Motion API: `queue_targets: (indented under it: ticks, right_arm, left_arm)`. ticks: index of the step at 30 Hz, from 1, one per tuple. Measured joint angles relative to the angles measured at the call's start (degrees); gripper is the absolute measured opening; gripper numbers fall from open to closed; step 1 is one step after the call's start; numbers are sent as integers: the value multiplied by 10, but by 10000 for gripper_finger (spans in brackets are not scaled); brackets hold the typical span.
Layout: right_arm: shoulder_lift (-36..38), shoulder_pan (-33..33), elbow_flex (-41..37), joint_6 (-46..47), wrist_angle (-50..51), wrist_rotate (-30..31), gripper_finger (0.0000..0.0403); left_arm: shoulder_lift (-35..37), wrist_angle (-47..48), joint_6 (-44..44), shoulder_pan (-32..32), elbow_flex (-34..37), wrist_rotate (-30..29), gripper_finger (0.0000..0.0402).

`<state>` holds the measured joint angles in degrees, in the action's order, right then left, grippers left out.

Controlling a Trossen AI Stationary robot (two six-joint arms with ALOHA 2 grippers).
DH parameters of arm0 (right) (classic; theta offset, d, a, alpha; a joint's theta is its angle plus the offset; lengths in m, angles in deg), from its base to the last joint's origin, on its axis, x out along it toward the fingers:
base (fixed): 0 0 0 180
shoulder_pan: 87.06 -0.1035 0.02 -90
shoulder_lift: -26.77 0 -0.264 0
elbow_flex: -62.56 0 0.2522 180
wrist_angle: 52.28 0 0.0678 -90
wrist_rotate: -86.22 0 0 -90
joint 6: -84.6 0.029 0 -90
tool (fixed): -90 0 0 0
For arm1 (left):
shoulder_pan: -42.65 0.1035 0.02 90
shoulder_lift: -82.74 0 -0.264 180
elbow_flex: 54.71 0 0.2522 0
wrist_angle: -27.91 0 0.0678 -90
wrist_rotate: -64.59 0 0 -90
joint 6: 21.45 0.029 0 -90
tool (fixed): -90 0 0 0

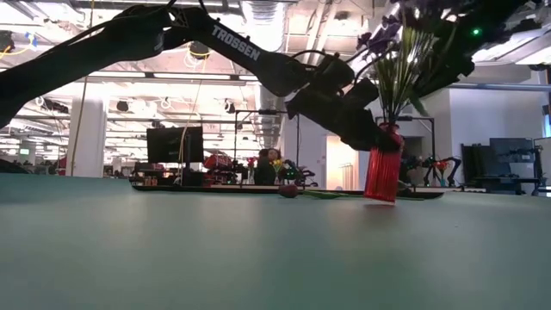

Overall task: Sort flowers into vase by color
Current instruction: Put the red flowers into the red vase

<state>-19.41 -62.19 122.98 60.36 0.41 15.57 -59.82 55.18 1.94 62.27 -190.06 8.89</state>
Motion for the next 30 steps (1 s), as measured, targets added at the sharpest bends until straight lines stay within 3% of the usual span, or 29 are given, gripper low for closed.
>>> queue_targets:
  ticks: [4,11,18,23,27,30]
  right_arm:
    - [-17,-20,0,-58,-26,39,361]
    - [-25,-55,0,-80,-25,125,361]
    - [-28,-87,0,-129,-54,246,361]
    - [-24,-100,0,-13,-122,347,361]
    - [-21,-103,0,69,-112,350,361]
    - [-21,-103,0,181,-80,347,361]
  left_arm:
    - [0,-8,30,-7,0,-37,241]
    - [0,12,55,-12,-1,-45,235]
    - [0,19,34,2,-1,-11,240]
    - [0,20,28,-1,-1,-29,239]
    - [0,19,27,-2,-1,-30,239]
    - [0,4,8,0,-1,-36,239]
